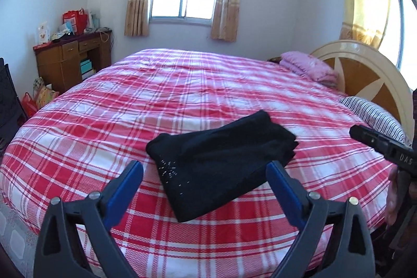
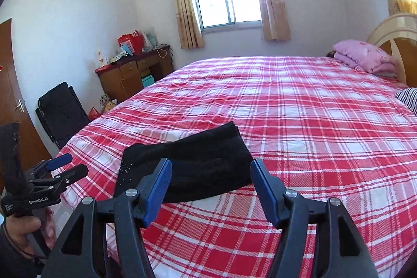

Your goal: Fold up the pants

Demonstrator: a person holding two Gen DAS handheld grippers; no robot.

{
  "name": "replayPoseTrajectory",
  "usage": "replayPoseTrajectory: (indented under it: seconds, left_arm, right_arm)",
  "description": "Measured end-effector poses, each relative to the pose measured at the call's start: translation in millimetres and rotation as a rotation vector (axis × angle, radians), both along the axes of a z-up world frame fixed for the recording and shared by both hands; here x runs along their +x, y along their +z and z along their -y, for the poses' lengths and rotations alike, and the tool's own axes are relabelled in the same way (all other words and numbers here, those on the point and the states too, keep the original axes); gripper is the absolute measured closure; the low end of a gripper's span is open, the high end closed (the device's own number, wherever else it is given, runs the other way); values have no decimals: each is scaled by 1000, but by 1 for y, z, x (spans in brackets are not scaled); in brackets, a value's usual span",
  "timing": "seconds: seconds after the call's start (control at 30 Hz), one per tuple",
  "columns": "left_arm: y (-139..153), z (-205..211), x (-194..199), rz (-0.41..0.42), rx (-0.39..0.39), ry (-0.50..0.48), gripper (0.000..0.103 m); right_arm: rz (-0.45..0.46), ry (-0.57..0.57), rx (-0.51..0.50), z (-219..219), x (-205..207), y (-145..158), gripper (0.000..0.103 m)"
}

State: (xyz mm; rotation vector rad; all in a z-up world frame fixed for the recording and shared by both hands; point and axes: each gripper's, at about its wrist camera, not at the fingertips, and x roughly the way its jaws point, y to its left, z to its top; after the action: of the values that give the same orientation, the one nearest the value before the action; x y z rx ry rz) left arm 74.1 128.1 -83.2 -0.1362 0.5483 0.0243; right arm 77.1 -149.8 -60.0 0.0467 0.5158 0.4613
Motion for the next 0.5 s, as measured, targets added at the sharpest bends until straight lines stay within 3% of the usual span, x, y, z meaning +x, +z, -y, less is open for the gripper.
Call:
replayPoseTrajectory:
  seconds: [0.5]
  left_arm:
    - [15, -9, -11, 55, -25, 22, 2]
  right_arm:
    - [76, -2, -34, -9, -32, 20, 36]
